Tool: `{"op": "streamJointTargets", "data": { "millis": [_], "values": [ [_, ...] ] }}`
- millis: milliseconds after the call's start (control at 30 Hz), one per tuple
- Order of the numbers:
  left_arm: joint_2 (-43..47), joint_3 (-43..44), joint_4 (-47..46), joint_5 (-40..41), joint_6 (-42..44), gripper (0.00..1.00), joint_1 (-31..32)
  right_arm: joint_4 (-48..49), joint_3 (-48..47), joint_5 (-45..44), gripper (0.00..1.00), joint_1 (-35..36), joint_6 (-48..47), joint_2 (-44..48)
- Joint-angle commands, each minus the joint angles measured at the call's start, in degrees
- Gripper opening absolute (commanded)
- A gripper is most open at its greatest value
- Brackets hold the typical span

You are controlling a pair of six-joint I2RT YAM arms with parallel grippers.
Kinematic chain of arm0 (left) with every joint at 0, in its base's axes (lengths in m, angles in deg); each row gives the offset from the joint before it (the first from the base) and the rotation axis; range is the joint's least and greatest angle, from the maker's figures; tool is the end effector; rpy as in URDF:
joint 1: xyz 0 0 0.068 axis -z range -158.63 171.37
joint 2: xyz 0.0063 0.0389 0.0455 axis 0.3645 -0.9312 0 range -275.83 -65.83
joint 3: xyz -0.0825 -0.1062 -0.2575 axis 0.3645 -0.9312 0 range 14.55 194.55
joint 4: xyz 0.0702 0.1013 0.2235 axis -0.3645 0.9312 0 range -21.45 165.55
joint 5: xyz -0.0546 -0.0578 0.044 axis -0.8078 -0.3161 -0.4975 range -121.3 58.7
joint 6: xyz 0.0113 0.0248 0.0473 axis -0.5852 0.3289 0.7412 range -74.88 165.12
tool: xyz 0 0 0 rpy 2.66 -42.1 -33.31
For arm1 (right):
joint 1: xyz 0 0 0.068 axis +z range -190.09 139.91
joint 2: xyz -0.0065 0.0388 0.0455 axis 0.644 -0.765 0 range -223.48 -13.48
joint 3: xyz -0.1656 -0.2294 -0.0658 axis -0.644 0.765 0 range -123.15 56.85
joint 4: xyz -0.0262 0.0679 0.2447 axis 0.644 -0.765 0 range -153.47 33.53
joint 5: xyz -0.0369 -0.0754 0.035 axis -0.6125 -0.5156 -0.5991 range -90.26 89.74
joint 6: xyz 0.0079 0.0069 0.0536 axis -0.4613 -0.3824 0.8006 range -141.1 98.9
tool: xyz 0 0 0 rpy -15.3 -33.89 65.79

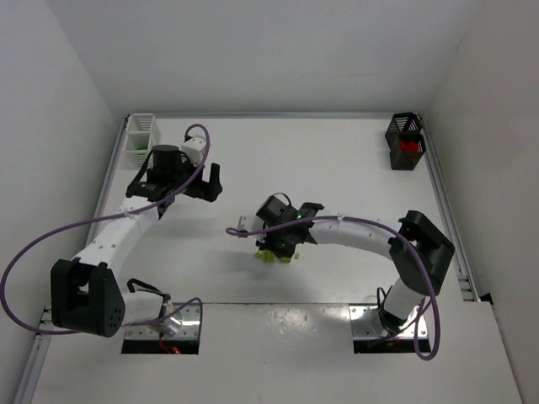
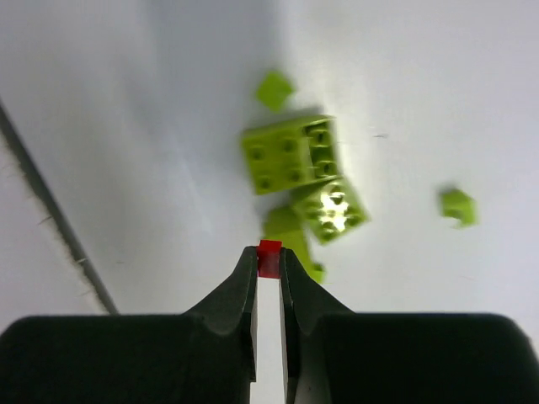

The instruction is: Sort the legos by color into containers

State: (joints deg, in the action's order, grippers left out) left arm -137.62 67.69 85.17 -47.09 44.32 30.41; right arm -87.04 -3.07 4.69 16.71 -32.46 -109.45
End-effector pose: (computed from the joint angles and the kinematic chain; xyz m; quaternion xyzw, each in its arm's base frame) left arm 0.2611 -0.0517 0.2992 0.1261 0.8729 -0.1605 0.4432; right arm 0.1733 0.2706 0.2010 -0.5555 0.8054 0.1172 0.1704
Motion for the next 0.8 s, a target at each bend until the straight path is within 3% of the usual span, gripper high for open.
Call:
{"op": "streamJointTargets", "data": {
  "millis": [0,467,767],
  "values": [
    [1.0,1.2,0.3,2.0,2.5,1.0,1.2,-0.4,-5.4,-1.3,0.0,-4.2,0.4,2.7],
    [-2.8,8.7,1.7,4.2,-1.3,1.0,1.7,-3.6,-16.7,1.0,0.0,-35.0,4.5,4.4],
    [-4.9,11.3,2.9,3.0,-0.2,1.0,3.3,-5.8,-29.8,-0.9,0.0,-53.4,2.4,-2.4]
  ]
}}
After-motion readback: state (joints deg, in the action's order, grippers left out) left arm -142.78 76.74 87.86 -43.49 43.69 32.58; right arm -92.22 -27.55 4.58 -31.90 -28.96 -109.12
